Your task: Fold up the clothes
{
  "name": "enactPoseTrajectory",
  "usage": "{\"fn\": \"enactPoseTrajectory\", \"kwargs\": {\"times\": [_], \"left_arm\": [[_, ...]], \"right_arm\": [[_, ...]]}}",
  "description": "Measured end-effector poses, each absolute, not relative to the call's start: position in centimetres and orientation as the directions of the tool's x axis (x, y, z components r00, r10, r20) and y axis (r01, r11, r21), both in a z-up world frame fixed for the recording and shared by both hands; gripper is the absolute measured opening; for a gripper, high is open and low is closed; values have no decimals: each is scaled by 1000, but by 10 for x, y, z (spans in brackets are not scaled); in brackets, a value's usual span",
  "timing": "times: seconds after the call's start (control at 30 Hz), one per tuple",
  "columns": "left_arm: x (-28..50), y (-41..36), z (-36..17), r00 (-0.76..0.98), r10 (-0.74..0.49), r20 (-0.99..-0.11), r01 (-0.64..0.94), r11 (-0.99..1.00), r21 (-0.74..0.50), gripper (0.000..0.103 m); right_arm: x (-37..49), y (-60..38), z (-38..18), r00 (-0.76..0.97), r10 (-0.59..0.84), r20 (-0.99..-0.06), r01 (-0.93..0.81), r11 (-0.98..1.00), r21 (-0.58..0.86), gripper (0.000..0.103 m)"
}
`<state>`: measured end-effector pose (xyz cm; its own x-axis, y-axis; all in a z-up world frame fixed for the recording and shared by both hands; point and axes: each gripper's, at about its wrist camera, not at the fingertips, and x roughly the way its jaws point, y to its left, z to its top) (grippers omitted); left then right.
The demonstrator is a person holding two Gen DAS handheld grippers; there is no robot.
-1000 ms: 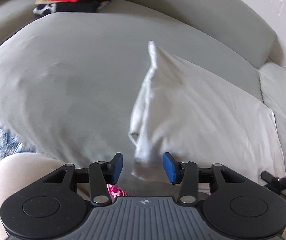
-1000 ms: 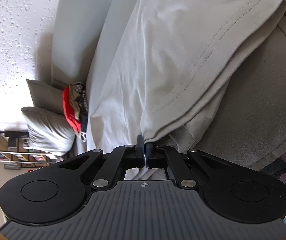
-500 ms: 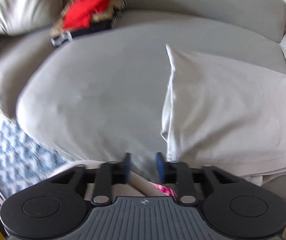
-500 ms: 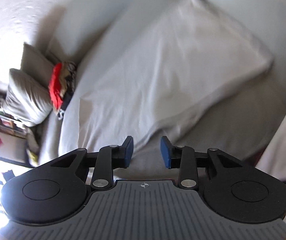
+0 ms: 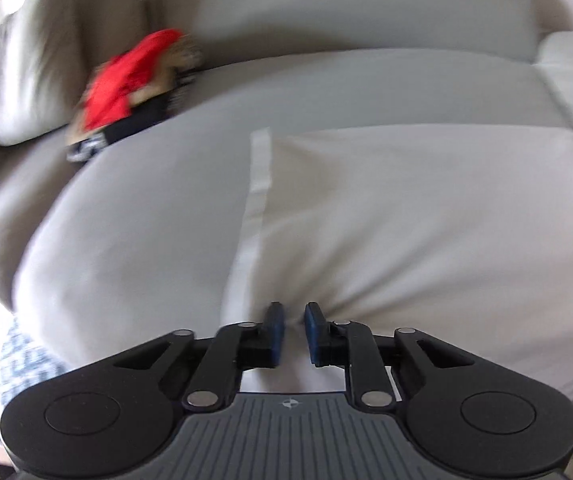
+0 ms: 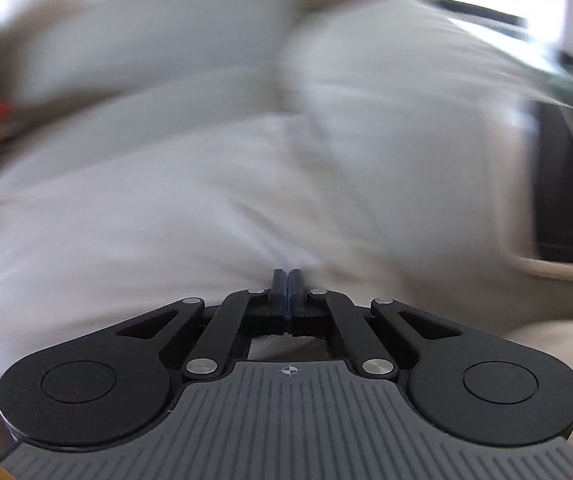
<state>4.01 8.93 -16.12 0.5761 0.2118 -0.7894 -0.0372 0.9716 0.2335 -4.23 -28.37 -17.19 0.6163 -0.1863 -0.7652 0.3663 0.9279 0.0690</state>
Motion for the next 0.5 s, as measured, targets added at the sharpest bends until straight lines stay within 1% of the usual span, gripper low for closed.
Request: {"fn": "enactPoseTrajectory", "kwargs": {"times": [0.03,0.13,0.17,0.23,0.27,0.43,0.5], "left_arm": [[39,96,-161,568,214,-795,-46,972,229,15],[39,102,-159,558,216,-801,-44,972,231,15],[39,102,-158,557,224,-800,-44,970,241,15],[35,96,-153,571,189,-799,-30,977,210,15],[33,93,-150,581,163,-797,-21,982,186,16],[20,76,-135,624,35,-781,32,997,70,18],[18,63,-132,643,-18,-766,73,997,38,22]], "right_arm": [[-41,-301,-177,570,-239,-787,437,898,44,0],[-40,-321,-169,576,-160,-801,474,864,169,0],[-39,-317,-164,600,-140,-788,453,871,190,4],[-37,-310,-155,644,-98,-758,407,883,232,9],[-36,-307,-151,665,-77,-742,384,889,252,15],[-31,-289,-128,757,32,-653,256,904,342,18],[-9,-273,-137,760,122,-638,164,915,369,18]]}}
